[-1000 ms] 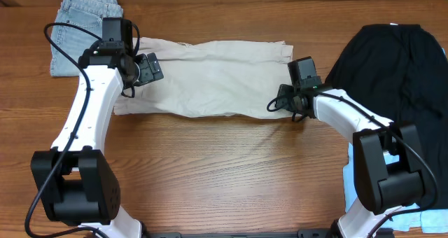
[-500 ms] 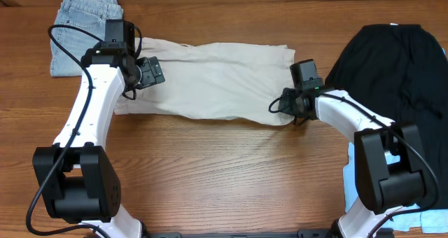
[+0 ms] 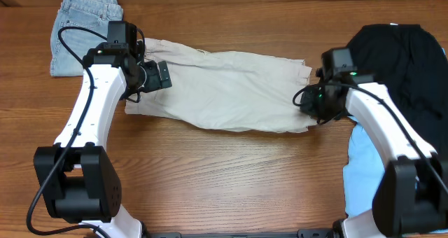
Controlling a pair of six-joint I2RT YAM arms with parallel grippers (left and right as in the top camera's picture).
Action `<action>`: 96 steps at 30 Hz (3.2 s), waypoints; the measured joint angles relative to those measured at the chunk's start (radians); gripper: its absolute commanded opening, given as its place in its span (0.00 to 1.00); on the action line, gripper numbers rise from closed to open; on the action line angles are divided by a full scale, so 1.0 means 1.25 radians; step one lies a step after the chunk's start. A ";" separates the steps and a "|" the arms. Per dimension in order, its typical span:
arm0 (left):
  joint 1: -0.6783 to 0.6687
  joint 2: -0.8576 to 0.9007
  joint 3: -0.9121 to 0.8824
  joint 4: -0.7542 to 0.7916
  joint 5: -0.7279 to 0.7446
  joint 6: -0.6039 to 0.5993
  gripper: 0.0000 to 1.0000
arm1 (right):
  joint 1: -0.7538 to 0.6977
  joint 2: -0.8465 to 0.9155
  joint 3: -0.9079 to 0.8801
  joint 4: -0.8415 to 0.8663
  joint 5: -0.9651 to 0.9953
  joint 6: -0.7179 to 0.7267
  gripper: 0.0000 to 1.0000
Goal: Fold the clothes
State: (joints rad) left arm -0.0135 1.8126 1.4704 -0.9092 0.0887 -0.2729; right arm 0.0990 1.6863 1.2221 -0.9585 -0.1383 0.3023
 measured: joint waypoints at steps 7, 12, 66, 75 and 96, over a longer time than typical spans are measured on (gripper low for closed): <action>0.000 0.000 0.000 0.044 0.014 0.049 1.00 | 0.000 -0.053 0.058 -0.016 -0.011 -0.029 0.95; 0.000 0.000 -0.002 0.094 0.016 0.083 1.00 | 0.000 -0.052 0.058 0.016 -0.010 -0.031 0.92; 0.159 0.276 0.025 0.222 0.306 0.308 0.66 | 0.013 0.155 0.052 0.229 0.019 -0.096 0.82; 0.145 0.324 0.038 0.222 0.408 0.288 0.04 | 0.013 0.155 0.052 0.232 0.019 -0.098 0.74; 0.145 0.410 0.586 -0.477 0.335 0.309 0.04 | 0.013 0.155 0.171 0.116 -0.100 -0.102 0.24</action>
State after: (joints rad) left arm 0.1677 2.3257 2.2028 -1.5055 0.5076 0.1127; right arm 0.1150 1.8797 1.4357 -0.8135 -0.2634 0.1745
